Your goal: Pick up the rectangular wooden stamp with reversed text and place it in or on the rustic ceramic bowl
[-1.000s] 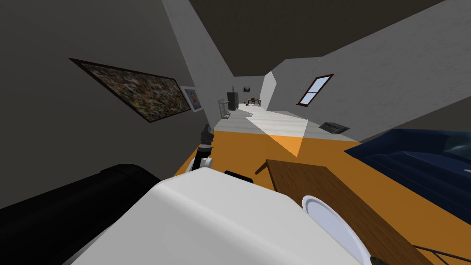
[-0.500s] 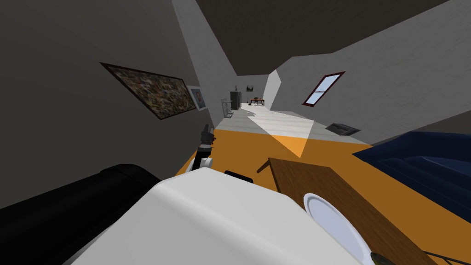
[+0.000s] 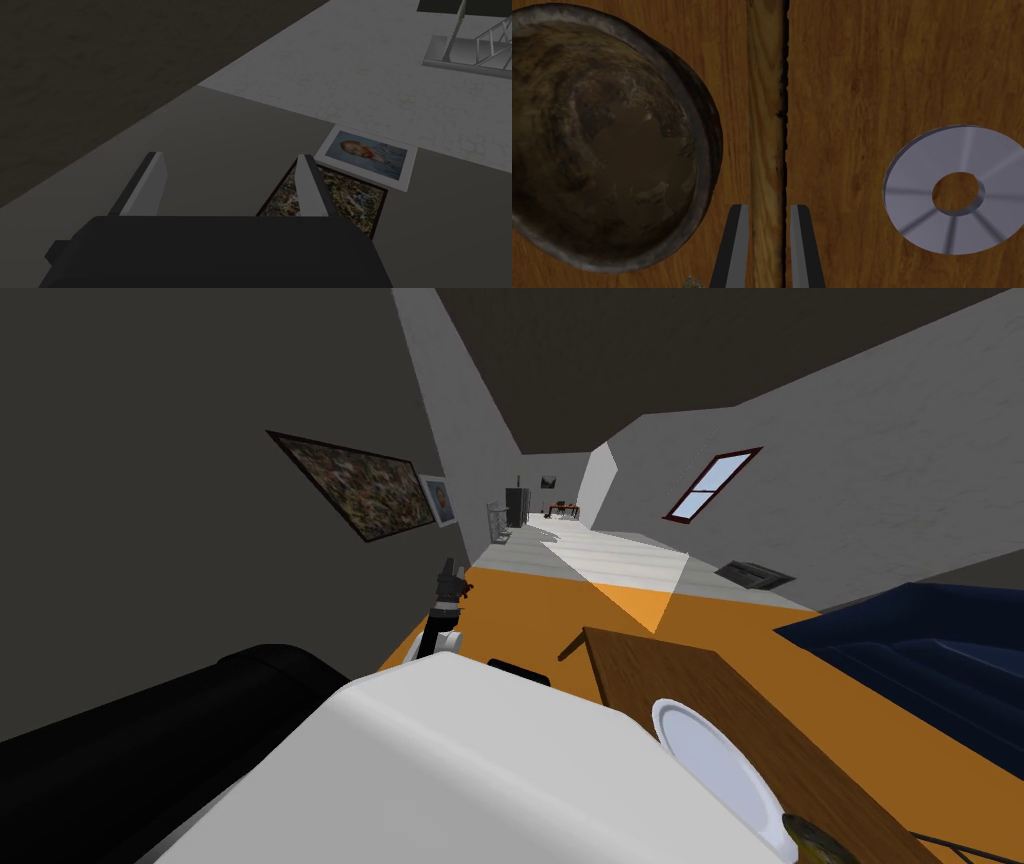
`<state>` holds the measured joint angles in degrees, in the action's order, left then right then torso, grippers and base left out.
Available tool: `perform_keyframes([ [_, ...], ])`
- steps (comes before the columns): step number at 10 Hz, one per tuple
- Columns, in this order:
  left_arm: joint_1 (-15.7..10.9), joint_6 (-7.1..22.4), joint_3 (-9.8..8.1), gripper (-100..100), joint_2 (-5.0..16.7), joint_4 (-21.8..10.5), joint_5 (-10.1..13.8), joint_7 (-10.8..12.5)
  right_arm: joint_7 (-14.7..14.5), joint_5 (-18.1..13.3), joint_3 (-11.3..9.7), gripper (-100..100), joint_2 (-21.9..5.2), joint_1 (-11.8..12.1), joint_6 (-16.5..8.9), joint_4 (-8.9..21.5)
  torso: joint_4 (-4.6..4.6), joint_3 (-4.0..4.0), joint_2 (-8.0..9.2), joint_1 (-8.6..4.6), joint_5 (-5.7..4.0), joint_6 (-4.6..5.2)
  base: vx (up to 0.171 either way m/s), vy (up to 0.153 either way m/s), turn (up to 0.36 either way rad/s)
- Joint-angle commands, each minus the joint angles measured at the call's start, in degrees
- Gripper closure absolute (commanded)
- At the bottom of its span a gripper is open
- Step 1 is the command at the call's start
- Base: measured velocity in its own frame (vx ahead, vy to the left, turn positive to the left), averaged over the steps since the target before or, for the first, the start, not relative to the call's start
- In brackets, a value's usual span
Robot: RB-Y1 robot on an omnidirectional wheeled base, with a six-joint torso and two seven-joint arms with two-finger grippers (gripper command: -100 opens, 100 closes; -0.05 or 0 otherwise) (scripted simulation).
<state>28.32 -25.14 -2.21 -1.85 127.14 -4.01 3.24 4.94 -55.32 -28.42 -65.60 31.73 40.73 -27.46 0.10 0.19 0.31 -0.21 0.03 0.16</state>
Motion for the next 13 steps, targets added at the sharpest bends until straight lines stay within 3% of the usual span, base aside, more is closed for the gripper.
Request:
perform_keyframes([
  [1,0.0,0.0,0.00,0,0.0,0.0,0.0,0.0,-0.3,0.0,0.1,100,-0.4,-0.7,1.8,0.9,0.00,0.00,0.00,0.00,0.00,0.00,-0.026,-0.043,0.027],
  [5,0.0,0.0,0.00,0,0.0,0.0,0.0,0.0,1.2,0.1,-0.2,100,-2.6,-2.4,6.4,1.1,-0.01,-0.03,-0.05,-0.15,-0.04,-0.06,-0.055,-0.077,0.059],
  [6,0.0,0.0,0.00,0,0.0,0.0,0.0,0.0,1.8,0.3,-0.3,100,-3.5,-3.4,8.7,1.3,-0.01,-0.03,-0.03,-0.25,-0.07,-0.06,-0.081,-0.142,0.083],
  [7,0.0,0.0,-0.01,0,0.0,0.0,0.0,0.0,1.8,0.3,-0.3,100,-3.5,-3.4,8.7,1.3,-0.01,-0.01,0.00,-0.41,-0.09,-0.10,-0.059,-0.115,0.050],
  [8,0.0,0.0,-0.01,0,0.0,0.0,0.0,0.0,2.2,0.4,-0.5,100,-4.3,-4.3,10.9,1.5,-0.02,-0.03,-0.04,-0.35,-0.14,-0.04,-0.043,-0.111,0.026],
  [13,0.0,0.0,-0.01,0,0.0,0.0,0.0,0.0,3.2,0.9,-1.0,100,-6.3,-6.8,16.6,2.5,-0.05,-0.11,-0.17,-0.31,-0.15,-0.05,-0.045,-0.103,0.035],
])
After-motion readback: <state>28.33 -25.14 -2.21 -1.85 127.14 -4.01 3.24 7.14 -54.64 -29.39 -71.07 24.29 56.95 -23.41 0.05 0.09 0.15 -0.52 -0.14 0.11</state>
